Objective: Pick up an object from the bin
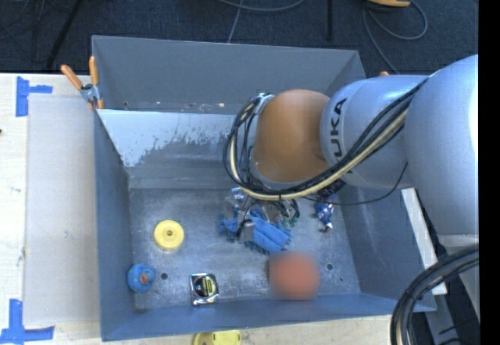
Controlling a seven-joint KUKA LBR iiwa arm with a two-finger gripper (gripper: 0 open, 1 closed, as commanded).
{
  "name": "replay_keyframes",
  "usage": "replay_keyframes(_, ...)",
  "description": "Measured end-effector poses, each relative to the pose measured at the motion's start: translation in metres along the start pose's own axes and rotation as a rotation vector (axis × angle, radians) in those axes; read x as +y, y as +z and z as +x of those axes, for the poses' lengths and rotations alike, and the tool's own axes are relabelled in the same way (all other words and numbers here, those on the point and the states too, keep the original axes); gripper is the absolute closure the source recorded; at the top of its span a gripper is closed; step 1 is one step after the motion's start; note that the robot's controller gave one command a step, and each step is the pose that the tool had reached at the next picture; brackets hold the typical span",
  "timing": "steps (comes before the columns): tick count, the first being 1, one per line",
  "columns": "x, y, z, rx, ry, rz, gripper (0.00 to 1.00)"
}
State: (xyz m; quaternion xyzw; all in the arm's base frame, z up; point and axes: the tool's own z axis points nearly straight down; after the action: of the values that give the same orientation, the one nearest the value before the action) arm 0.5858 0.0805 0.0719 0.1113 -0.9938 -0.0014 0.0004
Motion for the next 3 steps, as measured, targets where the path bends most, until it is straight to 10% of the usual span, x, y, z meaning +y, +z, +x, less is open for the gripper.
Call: replay_keyframes(3,-0.020,-0.073,-0.001,-0.001,-0.009,0.002,1.00)
